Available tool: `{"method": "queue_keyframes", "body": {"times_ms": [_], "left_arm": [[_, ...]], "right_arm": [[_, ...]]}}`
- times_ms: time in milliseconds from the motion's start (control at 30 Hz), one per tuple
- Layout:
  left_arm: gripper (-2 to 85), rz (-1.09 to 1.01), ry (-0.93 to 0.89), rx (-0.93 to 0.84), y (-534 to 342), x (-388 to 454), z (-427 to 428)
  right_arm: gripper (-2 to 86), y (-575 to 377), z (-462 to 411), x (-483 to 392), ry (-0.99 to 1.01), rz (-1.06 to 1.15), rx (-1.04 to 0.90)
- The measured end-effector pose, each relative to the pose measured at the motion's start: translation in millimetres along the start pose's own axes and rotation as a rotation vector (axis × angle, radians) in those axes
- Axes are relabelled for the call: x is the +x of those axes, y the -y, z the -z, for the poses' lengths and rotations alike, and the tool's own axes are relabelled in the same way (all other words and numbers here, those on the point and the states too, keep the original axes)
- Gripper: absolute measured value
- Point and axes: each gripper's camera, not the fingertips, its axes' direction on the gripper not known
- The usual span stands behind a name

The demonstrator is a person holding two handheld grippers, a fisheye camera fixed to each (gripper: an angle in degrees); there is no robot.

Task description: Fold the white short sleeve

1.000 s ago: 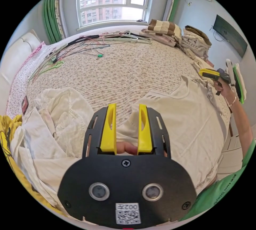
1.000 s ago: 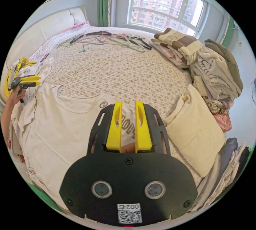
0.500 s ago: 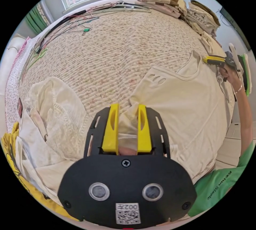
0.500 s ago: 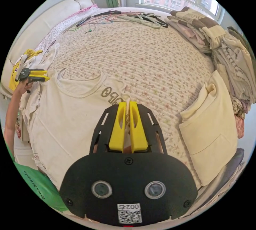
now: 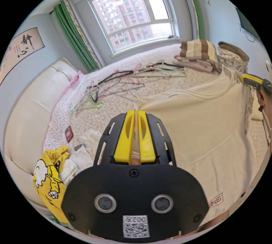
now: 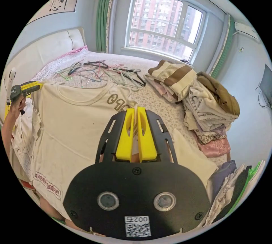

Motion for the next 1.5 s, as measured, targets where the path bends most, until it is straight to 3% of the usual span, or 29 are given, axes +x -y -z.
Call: {"method": "queue_keyframes", "body": {"times_ms": [233,400,467,600,700,833,933,1000,1133,1233,1267,1300,1333,1500], "left_arm": [[-0.8,0.066,-0.070,0.121,-121,11,33],[-0.7,0.020,-0.142,0.265,-299,54,99],[-0.5,-0.027,-0.145,0.272,-369,79,113],[1.3,-0.184,-0.041,0.139,-516,143,110],[1.8,-0.166,0.095,0.141,-589,165,122],[-0.6,-0.028,0.184,0.252,-618,161,152],[-0.9,0.038,-0.026,0.284,-595,139,151],[-1.1,0.085,-0.183,0.221,-560,124,127],[-1.4,0.217,-0.228,0.164,-535,111,81],[-1.2,0.270,-0.203,-0.106,-549,117,7],[-1.1,0.286,-0.208,-0.117,-567,121,-14],[-1.0,0.259,-0.199,0.027,-587,124,-9],[-1.0,0.245,-0.198,0.047,-592,124,-9],[-0.9,0.335,-0.353,0.019,-594,90,-28]], "right_arm": [[-0.5,-126,106,-13,0.032,0.051,0.188],[-0.1,-278,196,-26,0.048,0.075,0.291],[0.6,-337,217,-30,0.058,0.077,0.252],[4.4,-455,248,-39,0.036,0.040,-0.016],[6.1,-520,293,-36,0.044,-0.057,-0.002],[8.6,-530,333,-40,0.019,-0.119,0.002],[8.3,-494,350,-57,0.051,-0.115,0.073],[8.1,-468,348,-71,0.078,-0.116,0.075],[8.2,-430,318,-117,-0.009,-0.077,0.043],[7.3,-442,263,-137,-0.094,-0.102,-0.153],[7.0,-449,249,-138,-0.085,-0.124,-0.206],[6.7,-467,251,-136,-0.064,-0.184,-0.090],[6.5,-476,257,-131,-0.028,-0.213,-0.042],[6.4,-459,261,-117,0.060,-0.255,-0.122]]}}
